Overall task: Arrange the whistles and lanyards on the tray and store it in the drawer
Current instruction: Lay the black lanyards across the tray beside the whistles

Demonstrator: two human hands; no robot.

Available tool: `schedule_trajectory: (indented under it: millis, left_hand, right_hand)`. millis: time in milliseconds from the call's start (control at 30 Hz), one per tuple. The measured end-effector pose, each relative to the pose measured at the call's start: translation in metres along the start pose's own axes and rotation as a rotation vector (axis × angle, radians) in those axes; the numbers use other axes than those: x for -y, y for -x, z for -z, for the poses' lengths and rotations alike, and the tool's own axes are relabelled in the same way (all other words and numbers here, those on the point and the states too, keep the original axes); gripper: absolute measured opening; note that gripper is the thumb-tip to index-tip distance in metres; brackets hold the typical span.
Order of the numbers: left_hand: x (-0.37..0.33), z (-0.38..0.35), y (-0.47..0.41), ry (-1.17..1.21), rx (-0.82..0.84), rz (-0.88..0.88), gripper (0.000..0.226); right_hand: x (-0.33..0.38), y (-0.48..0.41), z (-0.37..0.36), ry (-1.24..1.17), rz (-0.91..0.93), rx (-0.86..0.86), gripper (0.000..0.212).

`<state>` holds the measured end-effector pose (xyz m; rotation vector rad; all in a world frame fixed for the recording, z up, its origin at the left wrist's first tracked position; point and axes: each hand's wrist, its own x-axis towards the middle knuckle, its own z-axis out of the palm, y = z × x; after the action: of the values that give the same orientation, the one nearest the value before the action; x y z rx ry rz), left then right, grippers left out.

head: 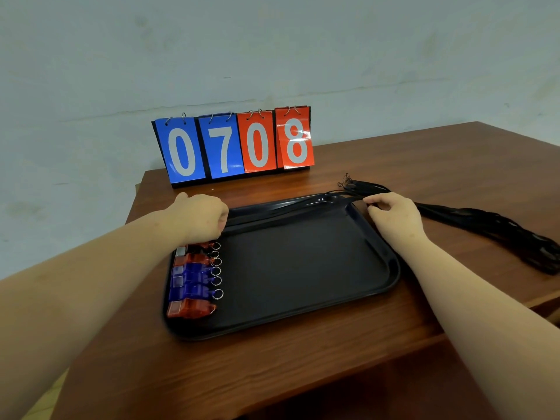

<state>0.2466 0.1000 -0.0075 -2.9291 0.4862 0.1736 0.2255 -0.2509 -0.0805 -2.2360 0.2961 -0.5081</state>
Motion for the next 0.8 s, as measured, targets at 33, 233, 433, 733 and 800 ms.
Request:
schedule_trajectory:
  millis: [33,233,433,733,800]
  left_hand:
    - [-0.001,0.0,0.0,0.005,-0.003,0.002,0.009]
    - [-0.012,0.009,0.001,0.011,-0.126,-0.048,0.011]
    - [-0.036,0.019,0.0,0.047,-0.161,-0.08,0.009]
    - [-0.11,0.019,-0.011,0.141,-0.195,-0.245,0.01]
    - [-0.13,0.023,-0.017,0.163,-0.232,-0.274,0.01]
  right_hand:
    - [0.0,0.001,0.0,-0.008,0.001,-0.006,0.025]
    - [0.002,0.002,0.001,-0.003,0.017,-0.094,0.022]
    - [0.003,0.004,0.001,-0.083,-0.047,-0.213,0.021]
    - [-0.013,0.008,0.039,0.288,0.054,-0.325,0.024]
    - [-0.029,0.003,0.055,0.519,0.122,-0.274,0.028]
